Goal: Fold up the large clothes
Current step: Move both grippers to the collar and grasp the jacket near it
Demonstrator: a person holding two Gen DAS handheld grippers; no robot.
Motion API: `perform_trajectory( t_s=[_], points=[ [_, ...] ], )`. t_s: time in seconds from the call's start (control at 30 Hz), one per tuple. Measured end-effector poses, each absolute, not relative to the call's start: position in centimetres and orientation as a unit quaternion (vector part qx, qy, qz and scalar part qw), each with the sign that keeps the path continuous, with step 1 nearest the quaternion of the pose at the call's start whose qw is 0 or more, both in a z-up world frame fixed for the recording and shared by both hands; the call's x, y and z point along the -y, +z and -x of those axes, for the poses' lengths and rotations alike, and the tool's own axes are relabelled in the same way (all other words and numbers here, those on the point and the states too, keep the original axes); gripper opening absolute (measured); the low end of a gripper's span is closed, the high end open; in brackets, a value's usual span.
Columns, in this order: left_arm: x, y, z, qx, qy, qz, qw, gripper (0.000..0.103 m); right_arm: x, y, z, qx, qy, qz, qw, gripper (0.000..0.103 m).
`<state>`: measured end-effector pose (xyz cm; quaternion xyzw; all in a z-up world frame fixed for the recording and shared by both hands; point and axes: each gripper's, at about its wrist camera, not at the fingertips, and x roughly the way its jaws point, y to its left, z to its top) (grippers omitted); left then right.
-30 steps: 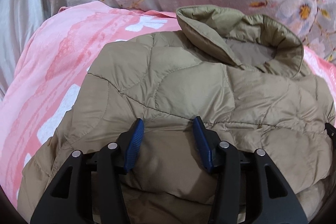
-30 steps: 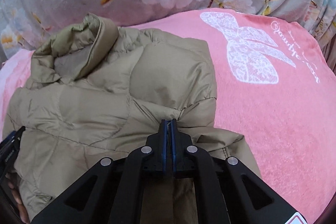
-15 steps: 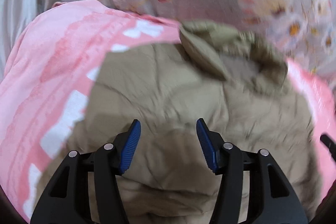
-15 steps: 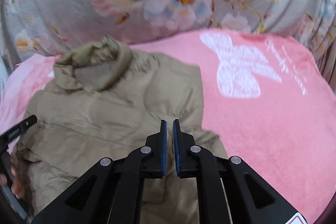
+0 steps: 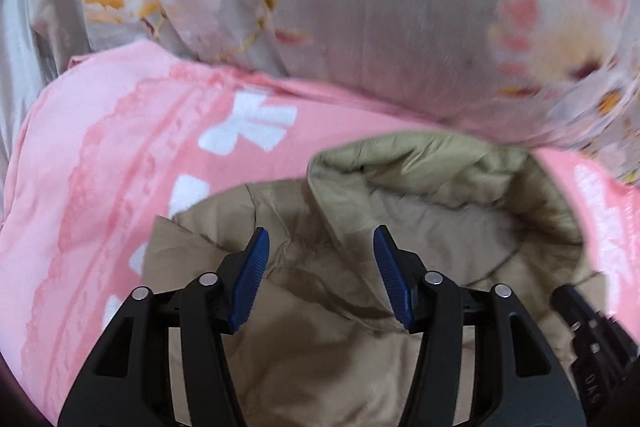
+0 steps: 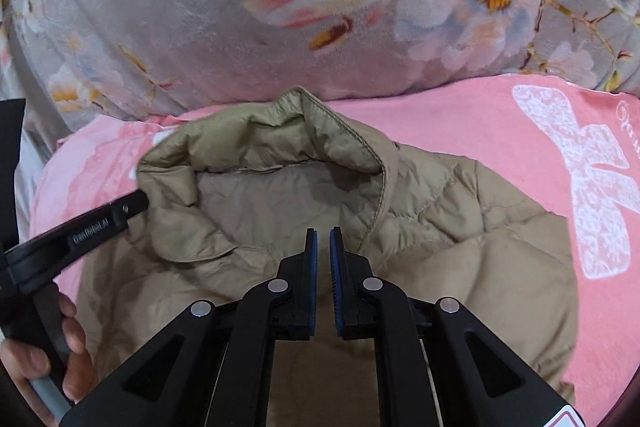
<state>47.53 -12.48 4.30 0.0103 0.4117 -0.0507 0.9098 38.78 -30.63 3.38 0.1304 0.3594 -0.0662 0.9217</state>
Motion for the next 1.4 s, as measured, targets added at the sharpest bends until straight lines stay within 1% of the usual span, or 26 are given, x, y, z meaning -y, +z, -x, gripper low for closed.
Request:
perform_trajectory(
  t_s=[0.1,0.27,0.57,0.97,1.03,1.1,1.13,1.23,1.27,1.33,1.37,1.4],
  points=[
    [12.3,1.5,-47.6,-0.425,-0.042,-0.028,0.904,0.047,31.1,1.1,-39.3,-0.377,-0.066,-0.132,0.914,0.008],
    [11.5,-0.9,-46.4,-0.413,-0.049,-0.046,0.908,0.048,31.3,-1.1,-38.9,-0.380,-0.065,-0.132,0.913,0.005],
    [12.8,-2.3,-46.5,-0.407,-0.031,-0.083,0.909,0.049,30.6,-2.2,-39.9,-0.391,-0.084,-0.104,0.911,0.003],
    [14.1,-2.9,-46.6,-0.402,-0.012,-0.119,0.908,0.048,31.5,-2.5,-40.1,-0.394,-0.071,-0.127,0.908,0.003],
    [13.5,-2.6,-46.5,-0.404,-0.029,-0.102,0.909,0.047,32.1,-2.3,-39.9,-0.395,-0.061,-0.140,0.906,0.003],
    [12.3,-1.4,-45.8,-0.406,-0.060,-0.082,0.908,0.047,32.3,-0.7,-38.6,-0.406,-0.063,-0.130,0.902,0.004],
    [11.3,-0.1,-45.2,-0.400,-0.075,-0.071,0.911,0.047,32.1,0.8,-37.6,-0.396,-0.052,-0.125,0.908,0.008],
    [8.8,5.6,-44.3,-0.350,-0.100,-0.036,0.931,0.047,32.0,6.4,-35.7,-0.326,-0.055,-0.094,0.939,0.008],
    [8.5,7.7,-44.8,-0.336,-0.097,-0.026,0.937,0.050,32.2,8.3,-36.0,-0.302,-0.063,-0.090,0.947,0.009],
    [8.3,10.9,-46.8,-0.319,-0.097,0.008,0.943,0.062,32.7,10.6,-38.2,-0.281,-0.080,-0.098,0.951,0.010],
    [8.6,11.7,-47.9,-0.313,-0.092,0.022,0.945,0.077,33.1,11.1,-39.6,-0.280,-0.090,-0.106,0.950,0.010],
    [9.1,12.3,-49.4,-0.309,-0.080,0.035,0.947,0.086,33.9,11.2,-41.6,-0.277,-0.100,-0.131,0.947,0.010]
  ],
)
